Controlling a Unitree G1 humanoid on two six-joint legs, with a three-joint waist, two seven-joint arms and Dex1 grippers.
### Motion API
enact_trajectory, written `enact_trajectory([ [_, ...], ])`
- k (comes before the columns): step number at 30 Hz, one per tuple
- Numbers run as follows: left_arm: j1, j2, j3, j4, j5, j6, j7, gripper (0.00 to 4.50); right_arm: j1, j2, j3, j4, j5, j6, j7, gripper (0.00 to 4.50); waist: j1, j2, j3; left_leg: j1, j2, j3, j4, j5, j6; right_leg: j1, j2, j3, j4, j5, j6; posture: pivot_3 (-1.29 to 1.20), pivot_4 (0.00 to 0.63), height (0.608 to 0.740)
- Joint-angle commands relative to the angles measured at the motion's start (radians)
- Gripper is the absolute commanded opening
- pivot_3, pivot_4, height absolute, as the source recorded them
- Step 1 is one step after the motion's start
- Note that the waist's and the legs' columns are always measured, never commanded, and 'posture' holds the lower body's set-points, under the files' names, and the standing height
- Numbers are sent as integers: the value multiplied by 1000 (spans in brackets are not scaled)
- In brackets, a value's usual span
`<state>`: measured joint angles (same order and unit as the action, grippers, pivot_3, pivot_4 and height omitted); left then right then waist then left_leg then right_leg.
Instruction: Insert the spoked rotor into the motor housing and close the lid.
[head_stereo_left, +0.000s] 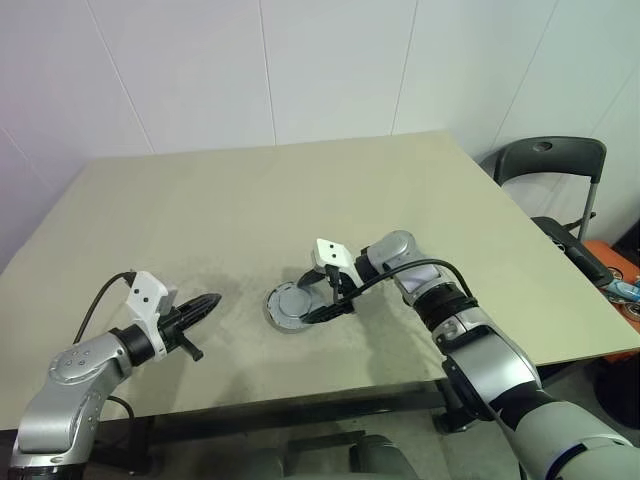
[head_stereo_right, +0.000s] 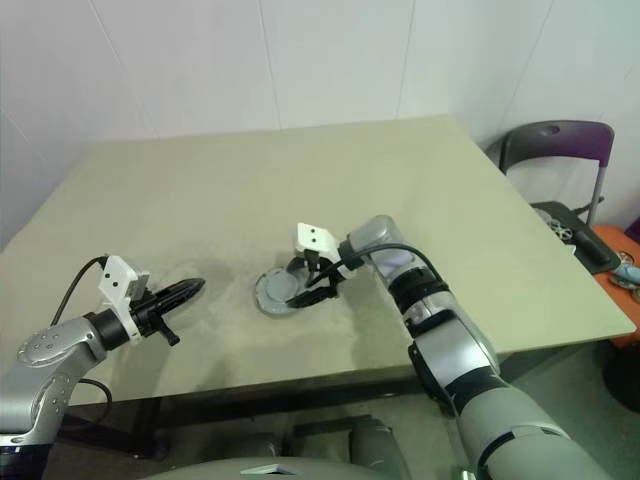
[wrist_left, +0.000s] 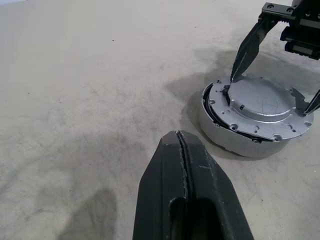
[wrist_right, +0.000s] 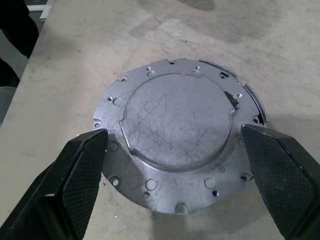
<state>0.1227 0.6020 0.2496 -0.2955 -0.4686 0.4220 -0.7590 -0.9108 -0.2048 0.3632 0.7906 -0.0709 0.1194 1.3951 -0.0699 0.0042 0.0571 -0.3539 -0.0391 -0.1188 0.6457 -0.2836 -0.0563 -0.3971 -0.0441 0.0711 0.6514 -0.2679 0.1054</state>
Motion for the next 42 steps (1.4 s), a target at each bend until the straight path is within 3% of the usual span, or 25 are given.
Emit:
enact_trajectory([
  [1,-5,-3,6,-12,-3,-27,-1,0,-10,22,-1,-20,8,-1,-17,4479,0,0,0,0,0,0,0,0,0,0,0,0,0,0,0,0,0,740],
  [12,7,-11,6,-4,0,-46,-9,0,-8,30,-1,-9,9,13,-47,4479,0,0,0,0,0,0,0,0,0,0,0,0,0,0,0,0,0,740],
  [15,6,-11,6,-1,2,-49,-10,0,-2,25,5,-12,3,5,-50,3949,0,0,0,0,0,0,0,0,0,0,0,0,0,0,0,0,0,740],
  [21,4,-9,3,7,5,-57,-14,0,14,10,26,-20,-10,-4,-41,3949,0,0,0,0,0,0,0,0,0,0,0,0,0,0,0,0,0,740],
  [25,0,-8,0,14,6,-62,-15,0,11,11,23,-11,-14,-7,-65,3253,0,0,0,2,0,0,0,0,0,2,0,0,0,0,0,0,0,740],
  [27,0,-8,0,14,6,-64,-15,0,9,14,18,-13,-8,-3,-68,3122,0,0,0,2,0,0,0,0,0,2,0,0,0,0,0,0,0,740],
  [42,-11,-11,-9,31,10,-76,-16,0,-66,41,-54,6,74,144,-67,3122,0,0,0,1,0,0,0,0,0,1,0,0,0,0,0,0,0,740],
])
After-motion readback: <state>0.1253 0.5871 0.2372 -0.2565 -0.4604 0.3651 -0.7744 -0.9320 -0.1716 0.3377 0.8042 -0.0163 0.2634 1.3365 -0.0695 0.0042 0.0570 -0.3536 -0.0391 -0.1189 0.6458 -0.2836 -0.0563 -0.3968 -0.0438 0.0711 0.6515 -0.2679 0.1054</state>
